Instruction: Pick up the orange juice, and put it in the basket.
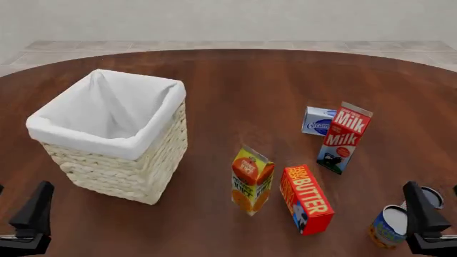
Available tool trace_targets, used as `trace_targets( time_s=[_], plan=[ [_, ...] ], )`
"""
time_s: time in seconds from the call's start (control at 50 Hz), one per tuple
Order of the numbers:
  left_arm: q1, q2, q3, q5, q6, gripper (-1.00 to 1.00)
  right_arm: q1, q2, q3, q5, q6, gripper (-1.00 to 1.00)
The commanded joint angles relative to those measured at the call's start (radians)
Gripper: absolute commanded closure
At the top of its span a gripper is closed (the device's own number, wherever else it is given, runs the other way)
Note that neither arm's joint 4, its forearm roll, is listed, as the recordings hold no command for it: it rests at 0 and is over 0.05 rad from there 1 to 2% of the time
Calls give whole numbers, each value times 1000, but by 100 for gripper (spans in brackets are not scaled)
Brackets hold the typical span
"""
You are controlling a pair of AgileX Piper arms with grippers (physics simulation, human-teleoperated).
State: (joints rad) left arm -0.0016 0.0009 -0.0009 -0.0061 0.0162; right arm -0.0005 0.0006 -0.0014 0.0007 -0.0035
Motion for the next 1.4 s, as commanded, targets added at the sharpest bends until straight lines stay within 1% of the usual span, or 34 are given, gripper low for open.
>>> trace_targets(
  time_s=[0.02,0.04,0.06,0.1,0.12,0.16,0.2,0.26,0.3,0.34,0.38,0.42,0.44,0.46,0.5,0.58,0.62,0.68,0.72,0.74,0.76,0.8,0.94,1.0,1.04,1.06,1.12,1.14,1.16,1.26,1.3,1.34,1.36,1.4],
  plan=[
    [-3,0,-6,-21,51,-100,-1,0,-10,4,-26,-100],
    [-3,0,-6,-21,51,-100,-1,0,-10,4,-26,-100],
    [-4,0,-9,-23,52,-100,0,0,-11,4,-52,-100],
    [1,-1,-13,-26,61,-100,9,0,-10,10,-36,-100],
    [3,-1,-13,-24,88,-100,10,0,-8,9,-37,-100],
    [-13,0,-51,17,8,-100,14,1,-7,10,-40,-100],
    [-32,-1,-53,1,79,-100,15,1,-5,9,-44,-100],
    [-45,-1,-108,48,45,-100,11,1,-7,10,-42,-100],
    [-62,-1,-165,82,59,-100,6,0,-9,10,-42,-100],
    [-76,-1,-214,117,34,-100,2,0,-12,10,-42,-100],
    [-85,-1,-249,142,43,-100,0,0,-14,10,-44,-100],
    [-120,-1,-323,210,28,-100,-1,0,-16,11,-45,-100],
    [-136,-1,-337,222,36,-100,0,0,-16,11,-45,-100],
    [-195,-1,-368,242,80,-100,2,0,-15,10,-45,-100],
    [-269,-1,-391,283,117,-100,2,0,-5,5,-44,-100],
    [-313,-1,-464,376,70,-100,1,0,-2,7,-42,-100],
    [-348,0,-487,396,78,-100,-1,1,-4,9,-41,-100],
    [-385,4,-486,415,57,-100,2,0,-4,9,-45,-100],
    [-406,37,-460,389,111,-100,7,0,-2,5,-54,-100],
    [-406,38,-460,388,111,-100,7,0,-2,5,-54,-100],
    [-434,38,-464,381,109,-100,7,0,-1,5,-58,-100],
    [-433,77,-458,369,74,-100,7,0,0,6,-54,-100],
    [-522,152,-454,324,72,-100,9,1,0,8,-55,-100],
    [-571,196,-461,311,17,-100,10,1,0,9,-56,-100],
    [-594,211,-453,296,23,-100,11,1,0,9,-57,-100],
    [-633,219,-430,267,96,-100,13,1,0,9,-58,-100],
    [-649,248,-429,253,40,-100,15,1,0,6,-64,-100],
    [-662,261,-430,247,36,-100,15,1,0,7,-62,-100],
    [-669,264,-426,241,57,-100,15,1,0,7,-62,-100],
    [-683,285,-416,215,58,-100,15,2,0,7,-60,-100],
    [-710,311,-411,193,71,-100,15,2,0,6,-60,-100],
    [-728,336,-418,179,26,-100,17,2,0,6,-65,-100],
    [-742,353,-420,165,27,-100,18,2,0,7,-65,-100],
    [-754,384,-407,135,61,-100,17,2,1,6,-65,-100]
  ],
)
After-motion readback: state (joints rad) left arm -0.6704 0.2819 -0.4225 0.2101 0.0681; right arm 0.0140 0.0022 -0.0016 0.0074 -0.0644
